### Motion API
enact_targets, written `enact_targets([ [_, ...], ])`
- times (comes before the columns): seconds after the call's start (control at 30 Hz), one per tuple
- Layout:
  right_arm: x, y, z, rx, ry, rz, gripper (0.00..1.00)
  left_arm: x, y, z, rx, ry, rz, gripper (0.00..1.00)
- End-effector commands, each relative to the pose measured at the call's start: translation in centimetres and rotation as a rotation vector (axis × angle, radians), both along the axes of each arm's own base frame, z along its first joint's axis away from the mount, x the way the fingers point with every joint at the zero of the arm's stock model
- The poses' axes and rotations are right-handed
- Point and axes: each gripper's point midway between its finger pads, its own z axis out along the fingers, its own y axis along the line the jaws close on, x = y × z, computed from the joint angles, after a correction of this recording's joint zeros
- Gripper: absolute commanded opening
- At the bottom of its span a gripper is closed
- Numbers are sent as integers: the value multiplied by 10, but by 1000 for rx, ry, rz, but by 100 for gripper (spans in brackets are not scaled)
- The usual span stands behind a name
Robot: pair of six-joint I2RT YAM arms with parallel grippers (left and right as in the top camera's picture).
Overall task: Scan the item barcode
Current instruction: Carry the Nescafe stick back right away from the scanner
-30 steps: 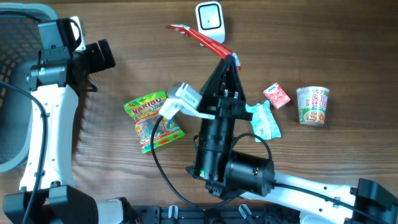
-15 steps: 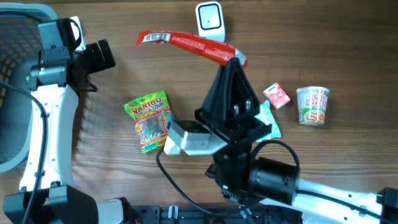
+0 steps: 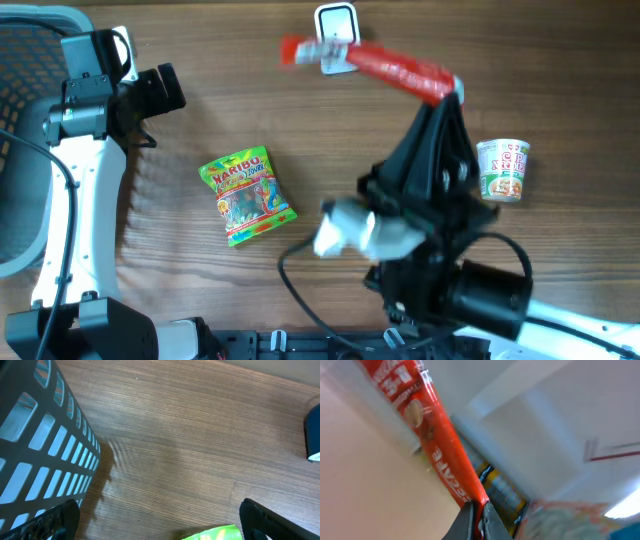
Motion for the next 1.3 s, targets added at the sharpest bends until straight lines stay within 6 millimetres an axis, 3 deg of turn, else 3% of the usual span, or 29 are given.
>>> enact_targets([
  [0.0,73,-25,-71,213,416,-67,4,0,2,7,7,-17,-9,100],
  [0.07,111,-15,-126,149,608,-106,4,0,2,7,7,-18,-9,100],
  [0.13,127,-3,-171,127,742,-57,4,0,2,7,7,-18,-9,100],
  [0.23,132,21,-239,204,971,140,4,0,2,7,7,-18,-9,100],
  [0.3,123,32,-284,299,1166,254,4,0,2,7,7,-18,-9,100],
  [0.37,114,37,-309,443,1282,320,4,0,2,7,7,-18,-9,100],
  [0.47,117,43,-322,554,1392,434,4,0,2,7,7,-18,-9,100],
  [0.53,122,35,-318,589,1463,473,4,0,2,7,7,-17,-9,100],
  [0.63,136,15,-278,682,1467,522,4,0,2,7,7,-18,-9,100],
  [0.67,139,10,-256,708,1454,560,4,0,2,7,7,-18,-9,100],
  [0.8,153,-2,-196,793,1491,613,4,0,2,7,7,-18,-9,100],
  [0.9,176,2,-185,812,1609,541,4,0,2,7,7,-17,-9,100],
  [1.07,240,32,-223,821,1729,460,4,0,2,7,7,-17,-9,100],
  [1.1,260,38,-246,859,1750,439,4,0,2,7,7,-18,-9,100],
  [1.27,322,50,-326,1039,1815,443,4,0,2,7,7,-18,-9,100],
])
